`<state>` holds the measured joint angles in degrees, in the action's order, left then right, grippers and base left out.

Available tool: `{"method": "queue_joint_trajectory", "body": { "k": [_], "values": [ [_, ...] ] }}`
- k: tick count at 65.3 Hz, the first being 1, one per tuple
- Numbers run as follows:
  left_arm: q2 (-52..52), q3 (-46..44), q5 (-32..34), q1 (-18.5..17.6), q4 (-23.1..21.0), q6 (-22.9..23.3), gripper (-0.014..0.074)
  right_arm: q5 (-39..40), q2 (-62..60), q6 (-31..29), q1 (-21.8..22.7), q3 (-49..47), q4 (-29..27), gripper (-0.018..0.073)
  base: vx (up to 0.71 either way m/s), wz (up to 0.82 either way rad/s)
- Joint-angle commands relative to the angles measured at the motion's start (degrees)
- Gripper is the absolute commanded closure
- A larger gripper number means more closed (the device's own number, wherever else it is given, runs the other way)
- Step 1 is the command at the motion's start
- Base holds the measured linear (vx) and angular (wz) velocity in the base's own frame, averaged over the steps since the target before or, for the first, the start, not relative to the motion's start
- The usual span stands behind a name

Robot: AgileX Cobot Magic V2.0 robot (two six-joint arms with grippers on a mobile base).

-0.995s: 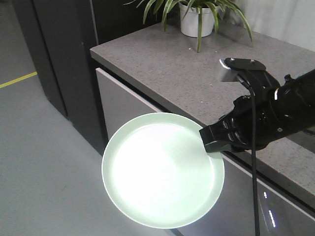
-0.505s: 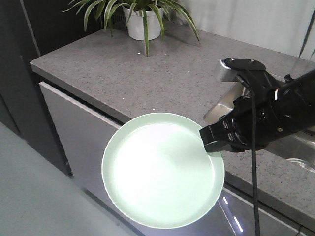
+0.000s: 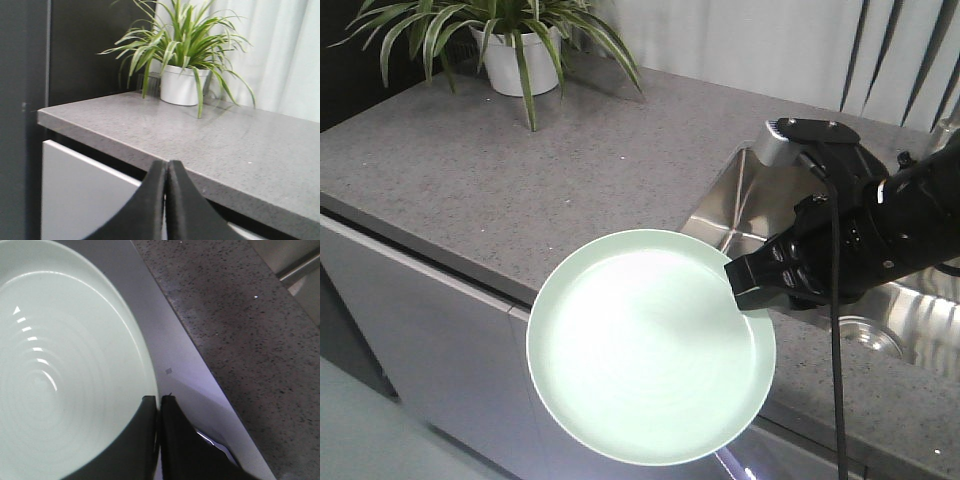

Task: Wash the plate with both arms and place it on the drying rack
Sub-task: 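Turn and drive the base up to the stainless steel sink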

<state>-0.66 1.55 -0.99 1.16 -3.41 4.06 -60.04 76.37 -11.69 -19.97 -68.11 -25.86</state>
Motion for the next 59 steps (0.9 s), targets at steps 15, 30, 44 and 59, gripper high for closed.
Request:
{"method": "queue_joint_trajectory", "body": {
  "k": [15,30,44,59],
  "values": [
    [-0.84,-1.46,4.11,-0.41,-0.08,0.37,0.0603,2.01,-1.78,-0.39,0.12,-1.32,-1.59,0.0564,0.09,-0.30],
    [-0.84,-1.46,4.11,-0.41,-0.08,0.37,0.0603,2.01,-1.78,-0.39,0.12,-1.32,-1.59,0.0564,0.07,-0.28],
    [-0.84,-1.46,4.11,-0.41,-0.08,0.37,0.0603,2.01,-1.78,-0.39,0.12,-1.32,-1.59,0.0564,0.06,-0.23],
    [-0.84,-1.46,4.11,-0.41,-0.08,0.37,0.0603,2.01,-1.78,-0.39,0.12,-1.32,-1.59,0.0564,0.05,-0.21]
  ]
}}
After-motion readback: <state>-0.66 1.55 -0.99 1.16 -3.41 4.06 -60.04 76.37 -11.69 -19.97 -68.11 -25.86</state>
